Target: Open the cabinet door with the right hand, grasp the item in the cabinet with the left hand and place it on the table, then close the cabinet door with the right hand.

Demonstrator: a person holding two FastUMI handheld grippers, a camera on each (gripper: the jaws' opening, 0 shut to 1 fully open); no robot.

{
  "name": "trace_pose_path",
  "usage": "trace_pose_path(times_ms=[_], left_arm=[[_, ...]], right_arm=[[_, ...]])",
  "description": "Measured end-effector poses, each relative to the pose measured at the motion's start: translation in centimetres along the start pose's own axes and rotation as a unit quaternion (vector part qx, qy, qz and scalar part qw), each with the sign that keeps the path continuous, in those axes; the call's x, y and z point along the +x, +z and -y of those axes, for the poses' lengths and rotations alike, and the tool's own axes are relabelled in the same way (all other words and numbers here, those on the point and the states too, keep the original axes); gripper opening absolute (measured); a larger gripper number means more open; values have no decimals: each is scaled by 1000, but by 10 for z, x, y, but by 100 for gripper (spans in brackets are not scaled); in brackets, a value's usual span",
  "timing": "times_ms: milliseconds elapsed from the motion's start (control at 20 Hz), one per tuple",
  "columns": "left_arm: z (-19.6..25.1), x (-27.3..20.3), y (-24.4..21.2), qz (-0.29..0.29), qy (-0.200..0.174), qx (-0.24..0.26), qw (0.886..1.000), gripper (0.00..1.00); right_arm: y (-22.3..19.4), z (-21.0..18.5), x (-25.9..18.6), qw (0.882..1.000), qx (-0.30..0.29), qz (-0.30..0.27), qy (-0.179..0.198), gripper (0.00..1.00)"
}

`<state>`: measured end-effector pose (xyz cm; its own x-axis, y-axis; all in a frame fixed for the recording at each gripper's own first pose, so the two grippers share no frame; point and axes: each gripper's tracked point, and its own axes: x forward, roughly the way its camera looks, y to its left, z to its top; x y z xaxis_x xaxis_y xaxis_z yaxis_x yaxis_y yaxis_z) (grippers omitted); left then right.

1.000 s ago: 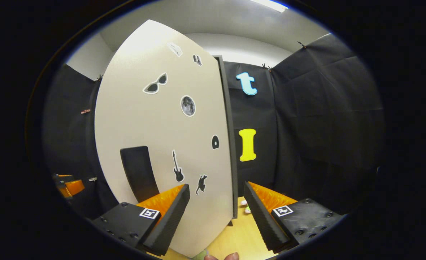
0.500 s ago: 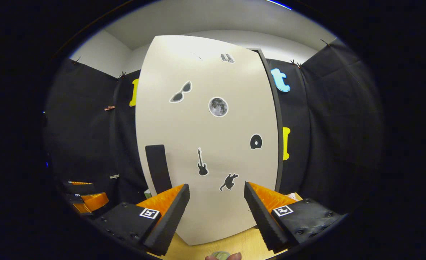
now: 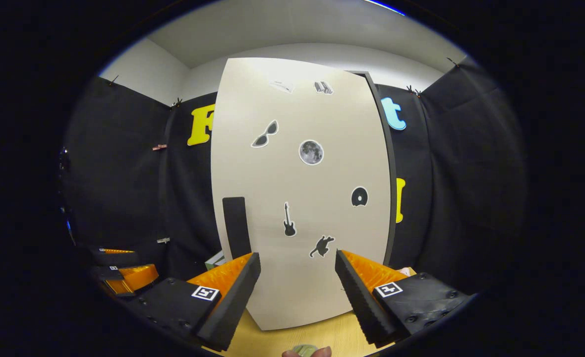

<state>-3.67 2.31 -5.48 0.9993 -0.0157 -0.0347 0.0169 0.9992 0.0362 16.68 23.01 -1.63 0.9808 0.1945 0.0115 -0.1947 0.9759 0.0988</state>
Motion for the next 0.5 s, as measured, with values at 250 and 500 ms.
trace_pose_path(times_ms=[250, 500], left_arm=[[0, 0, 23, 27, -7, 2, 1000, 95], [-3, 2, 33, 39, -4, -1, 999, 92]], right_arm=[[5, -5, -14, 1000, -4, 13, -5, 98], [5, -14, -17, 1000, 1, 22, -8, 98]])
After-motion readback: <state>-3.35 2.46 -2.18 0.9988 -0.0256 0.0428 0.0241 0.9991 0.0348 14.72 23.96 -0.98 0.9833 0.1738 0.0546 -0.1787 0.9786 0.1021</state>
